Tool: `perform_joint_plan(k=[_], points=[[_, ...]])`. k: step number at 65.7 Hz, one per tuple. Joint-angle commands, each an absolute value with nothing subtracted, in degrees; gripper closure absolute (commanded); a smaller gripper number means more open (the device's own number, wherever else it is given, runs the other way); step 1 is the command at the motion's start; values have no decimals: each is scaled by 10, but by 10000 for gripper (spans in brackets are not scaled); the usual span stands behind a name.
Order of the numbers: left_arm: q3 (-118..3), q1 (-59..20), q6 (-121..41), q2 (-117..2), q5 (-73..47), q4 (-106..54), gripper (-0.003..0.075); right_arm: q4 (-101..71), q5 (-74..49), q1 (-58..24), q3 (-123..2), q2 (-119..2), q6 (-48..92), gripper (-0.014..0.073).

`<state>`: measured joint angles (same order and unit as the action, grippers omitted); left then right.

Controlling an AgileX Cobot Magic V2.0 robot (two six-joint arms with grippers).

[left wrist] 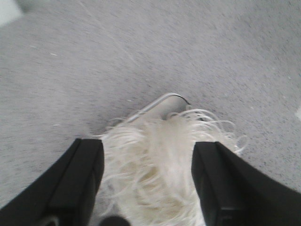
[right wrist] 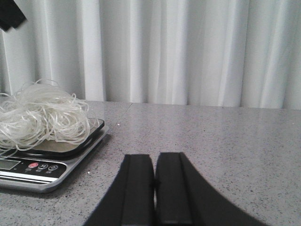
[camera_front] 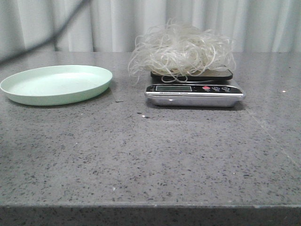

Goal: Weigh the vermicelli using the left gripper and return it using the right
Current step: 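Withdraw the left gripper while the vermicelli rests on the scale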

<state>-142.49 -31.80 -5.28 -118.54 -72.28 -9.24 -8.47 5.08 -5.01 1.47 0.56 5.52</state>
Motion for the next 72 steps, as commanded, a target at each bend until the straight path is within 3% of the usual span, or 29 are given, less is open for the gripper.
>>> perform_joint_plan(k=[1,27,72], points=[[-1442,-295,-38,-1122,-723,-80,251,-83,94,-48,11,15,59,412],[-1290,-250,-50,-979,-704,-54,251,-83,94,-48,11,15,59,412],[-538,-251,-58,-455,-304,-81,251,-83,94,-48,11,15,59,412]])
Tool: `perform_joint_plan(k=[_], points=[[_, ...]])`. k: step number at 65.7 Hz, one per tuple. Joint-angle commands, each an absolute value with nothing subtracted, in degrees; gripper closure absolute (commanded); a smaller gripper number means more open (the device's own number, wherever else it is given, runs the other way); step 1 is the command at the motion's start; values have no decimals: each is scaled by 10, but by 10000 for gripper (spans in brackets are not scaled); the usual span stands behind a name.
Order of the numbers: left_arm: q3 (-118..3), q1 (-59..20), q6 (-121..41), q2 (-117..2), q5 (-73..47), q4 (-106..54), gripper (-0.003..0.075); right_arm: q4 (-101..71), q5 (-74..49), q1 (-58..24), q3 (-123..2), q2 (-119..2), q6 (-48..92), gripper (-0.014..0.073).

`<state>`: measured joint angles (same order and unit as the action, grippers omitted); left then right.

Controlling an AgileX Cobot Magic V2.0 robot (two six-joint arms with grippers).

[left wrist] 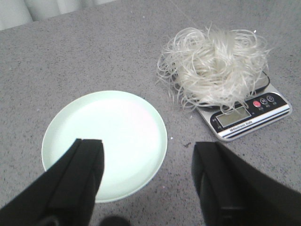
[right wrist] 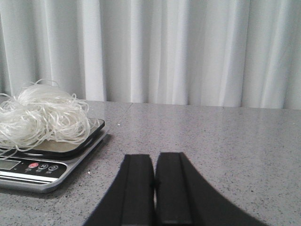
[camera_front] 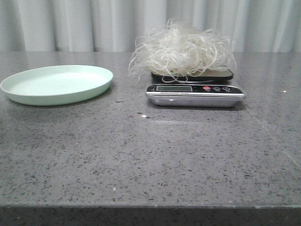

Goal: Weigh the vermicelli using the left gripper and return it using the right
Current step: 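Withdraw the left gripper while the vermicelli rests on the scale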

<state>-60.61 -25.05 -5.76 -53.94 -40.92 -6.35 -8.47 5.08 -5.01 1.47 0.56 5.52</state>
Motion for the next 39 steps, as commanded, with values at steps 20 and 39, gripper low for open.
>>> perform_joint_plan(k=[20,39], points=[[-359,-251,-58,-224,-304,-96,251,-83,94,-48,11,15,59,412],[-301,-251,-63,-101,-323,-113,591,-83,94,-48,11,15,59,412]])
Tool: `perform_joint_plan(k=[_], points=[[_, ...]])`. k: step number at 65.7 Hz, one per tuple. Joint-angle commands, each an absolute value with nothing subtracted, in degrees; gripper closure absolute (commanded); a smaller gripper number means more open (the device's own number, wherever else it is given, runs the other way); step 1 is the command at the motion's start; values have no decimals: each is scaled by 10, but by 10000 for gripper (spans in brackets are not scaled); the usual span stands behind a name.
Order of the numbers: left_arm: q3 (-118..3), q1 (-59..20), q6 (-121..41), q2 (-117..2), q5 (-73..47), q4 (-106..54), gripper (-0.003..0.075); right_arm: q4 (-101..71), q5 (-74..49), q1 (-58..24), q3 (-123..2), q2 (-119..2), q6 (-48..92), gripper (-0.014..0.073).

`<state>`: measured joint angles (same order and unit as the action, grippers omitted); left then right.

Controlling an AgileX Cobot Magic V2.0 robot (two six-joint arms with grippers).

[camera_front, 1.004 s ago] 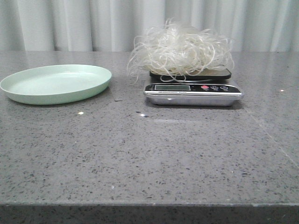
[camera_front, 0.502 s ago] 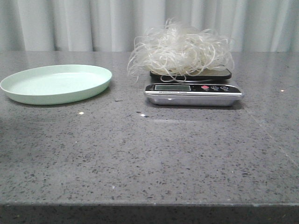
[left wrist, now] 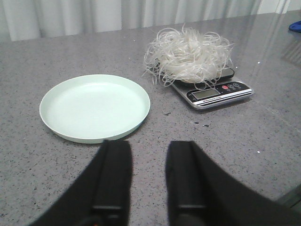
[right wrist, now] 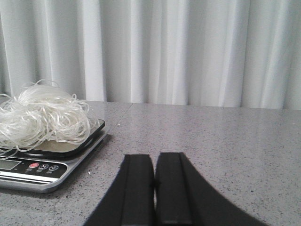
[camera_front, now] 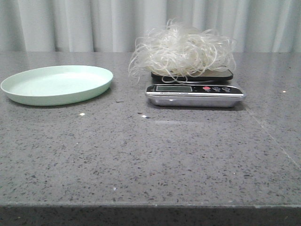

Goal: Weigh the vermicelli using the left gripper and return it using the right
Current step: 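Withdraw the left gripper while the vermicelli rests on the scale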

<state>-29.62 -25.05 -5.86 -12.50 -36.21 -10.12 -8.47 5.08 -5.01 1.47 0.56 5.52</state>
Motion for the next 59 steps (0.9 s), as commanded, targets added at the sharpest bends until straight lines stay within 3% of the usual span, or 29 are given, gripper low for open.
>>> perform_joint_plan(k=[1,27,36,49,59], points=[[-300,-251,-63,-96,-323,-113,580,-83,94,-48,11,15,59,412],[-265,-251,-63,-62,-304,-111,575,-99,177,-48,-2,15,57,412],[-265,-251,-63,-62,-303,-111,575,-113,84,-49,-86,-11,55,412],[-264,-251,-63,-62,-301,-111,575,-118,-62,-49,-235,-139,55,412],[-264,-251,-63,-62,-301,-111,575,-117,-58,-49,-271,-202,55,412]])
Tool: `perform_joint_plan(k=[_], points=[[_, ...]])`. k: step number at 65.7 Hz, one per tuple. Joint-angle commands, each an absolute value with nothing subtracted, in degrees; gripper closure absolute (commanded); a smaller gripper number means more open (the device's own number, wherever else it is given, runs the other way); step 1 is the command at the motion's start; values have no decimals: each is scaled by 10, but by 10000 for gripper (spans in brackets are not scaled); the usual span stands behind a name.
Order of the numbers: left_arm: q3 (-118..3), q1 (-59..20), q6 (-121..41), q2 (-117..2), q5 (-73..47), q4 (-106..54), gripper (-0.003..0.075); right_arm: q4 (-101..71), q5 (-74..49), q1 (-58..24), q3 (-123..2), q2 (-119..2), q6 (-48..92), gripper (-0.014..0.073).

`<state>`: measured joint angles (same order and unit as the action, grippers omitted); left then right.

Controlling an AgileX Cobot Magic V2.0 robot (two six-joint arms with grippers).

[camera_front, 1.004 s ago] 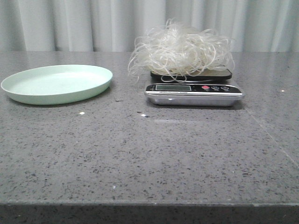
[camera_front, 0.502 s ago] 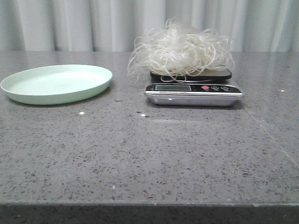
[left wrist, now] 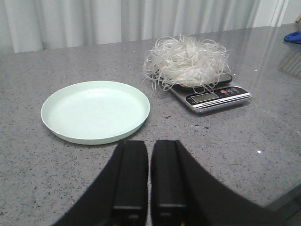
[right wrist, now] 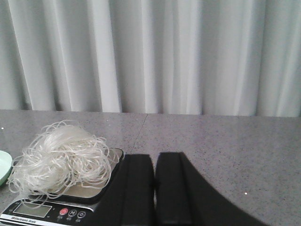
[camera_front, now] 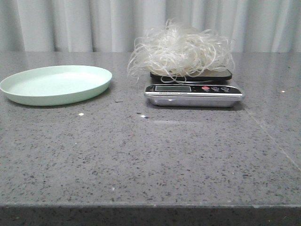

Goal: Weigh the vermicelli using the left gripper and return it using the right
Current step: 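Withdraw the left gripper while the vermicelli rests on the scale, then lower the right gripper onto the vermicelli on the scale and grasp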

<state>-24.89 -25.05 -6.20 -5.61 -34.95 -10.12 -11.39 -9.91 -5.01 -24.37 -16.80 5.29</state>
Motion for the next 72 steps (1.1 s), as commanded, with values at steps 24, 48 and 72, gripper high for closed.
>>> perform_joint_plan(k=[24,48,72], points=[[-262,-251,-63,-62,-299,-111,575,-124,-82,-49,-287,-249,55,346],[-262,-251,-63,-62,-298,-111,575,-124,-178,-117,-454,-436,55,4],[-262,-251,-63,-62,-298,-111,575,-107,-235,-242,-696,-695,72,4]])
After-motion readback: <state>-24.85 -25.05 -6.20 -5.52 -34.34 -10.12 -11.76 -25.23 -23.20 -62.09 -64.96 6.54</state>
